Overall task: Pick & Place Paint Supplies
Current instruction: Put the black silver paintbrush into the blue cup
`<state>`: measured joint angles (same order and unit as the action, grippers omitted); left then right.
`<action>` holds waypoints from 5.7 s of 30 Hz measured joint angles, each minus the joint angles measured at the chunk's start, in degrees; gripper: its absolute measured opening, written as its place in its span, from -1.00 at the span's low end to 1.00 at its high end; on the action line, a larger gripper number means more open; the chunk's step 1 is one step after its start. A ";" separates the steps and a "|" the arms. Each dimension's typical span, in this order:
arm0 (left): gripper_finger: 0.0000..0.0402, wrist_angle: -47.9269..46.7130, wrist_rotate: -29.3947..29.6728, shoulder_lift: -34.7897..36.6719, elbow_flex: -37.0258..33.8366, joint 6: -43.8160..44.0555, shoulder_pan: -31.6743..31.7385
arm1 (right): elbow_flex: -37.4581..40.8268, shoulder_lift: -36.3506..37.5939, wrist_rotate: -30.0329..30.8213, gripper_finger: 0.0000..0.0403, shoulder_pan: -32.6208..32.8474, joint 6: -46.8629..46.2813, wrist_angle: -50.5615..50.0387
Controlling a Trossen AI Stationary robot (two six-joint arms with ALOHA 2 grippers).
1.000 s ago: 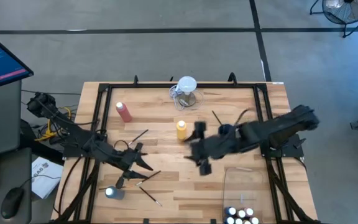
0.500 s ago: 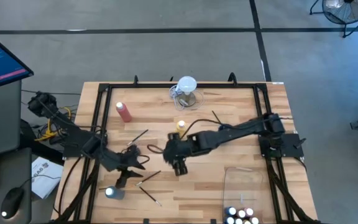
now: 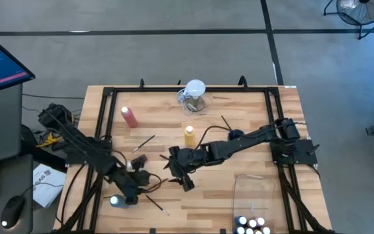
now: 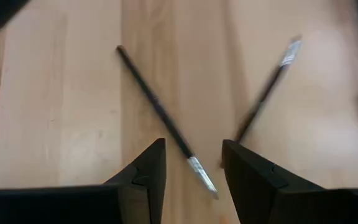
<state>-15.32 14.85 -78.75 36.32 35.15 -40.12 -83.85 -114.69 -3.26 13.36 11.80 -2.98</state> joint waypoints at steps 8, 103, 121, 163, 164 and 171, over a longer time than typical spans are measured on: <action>-0.37 0.30 -3.94 -4.80 2.83 -3.09 3.23 | 1.78 0.07 2.20 0.27 0.66 -1.78 1.66; -0.37 -7.05 -2.36 -14.04 13.20 0.14 -0.25 | 1.76 0.09 2.00 0.27 -0.41 -5.76 -5.62; -0.37 -8.31 -2.22 -17.08 13.19 3.68 -0.42 | 1.76 0.09 2.02 0.27 -0.37 -5.84 -5.60; -0.37 -13.57 5.75 -19.01 13.06 1.40 10.01 | 1.76 0.07 2.02 0.27 -0.26 -16.74 -11.20; -0.37 -13.20 5.75 -19.02 13.04 1.42 10.45 | 1.76 0.07 2.08 0.27 -0.28 -17.80 -11.03; -0.37 -10.61 5.71 -19.00 12.24 4.93 12.85 | 1.76 0.07 2.26 0.27 0.08 -21.50 -11.19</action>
<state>-25.93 20.56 -97.76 48.56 40.09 -27.26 -82.08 -114.63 -0.99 13.44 -9.70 -14.17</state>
